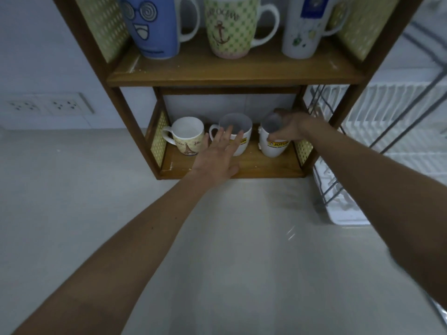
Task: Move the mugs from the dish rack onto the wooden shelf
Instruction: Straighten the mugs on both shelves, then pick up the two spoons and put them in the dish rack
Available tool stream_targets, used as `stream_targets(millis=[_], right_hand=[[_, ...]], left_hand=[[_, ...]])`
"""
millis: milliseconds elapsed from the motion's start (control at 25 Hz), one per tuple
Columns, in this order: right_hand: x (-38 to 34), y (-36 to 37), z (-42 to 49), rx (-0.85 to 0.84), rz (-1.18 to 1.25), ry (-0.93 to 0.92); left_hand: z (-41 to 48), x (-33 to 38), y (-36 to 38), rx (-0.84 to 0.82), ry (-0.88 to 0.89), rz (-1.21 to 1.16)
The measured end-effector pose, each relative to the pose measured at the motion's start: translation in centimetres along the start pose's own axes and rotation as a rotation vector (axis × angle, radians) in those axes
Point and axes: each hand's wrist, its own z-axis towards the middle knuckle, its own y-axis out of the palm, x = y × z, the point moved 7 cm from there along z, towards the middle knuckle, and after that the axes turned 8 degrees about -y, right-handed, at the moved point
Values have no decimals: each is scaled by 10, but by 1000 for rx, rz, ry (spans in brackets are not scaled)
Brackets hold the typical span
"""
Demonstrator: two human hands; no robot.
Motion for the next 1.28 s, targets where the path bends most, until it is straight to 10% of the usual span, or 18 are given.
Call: stream_targets(millis=[400, 720, 920, 1280], right_hand=[[-28, 85, -201, 599, 443, -244], [127, 119, -322, 765, 360, -143], [246, 142, -350, 547, 249, 219], [273, 155, -339, 350, 298, 188]], left_hand=[[-109, 81, 11, -38, -98, -375], [-177, 262, 19, 109, 92, -558], [-185, 375, 42, 9, 218, -442], [-167, 375, 66, -49, -93, -179]])
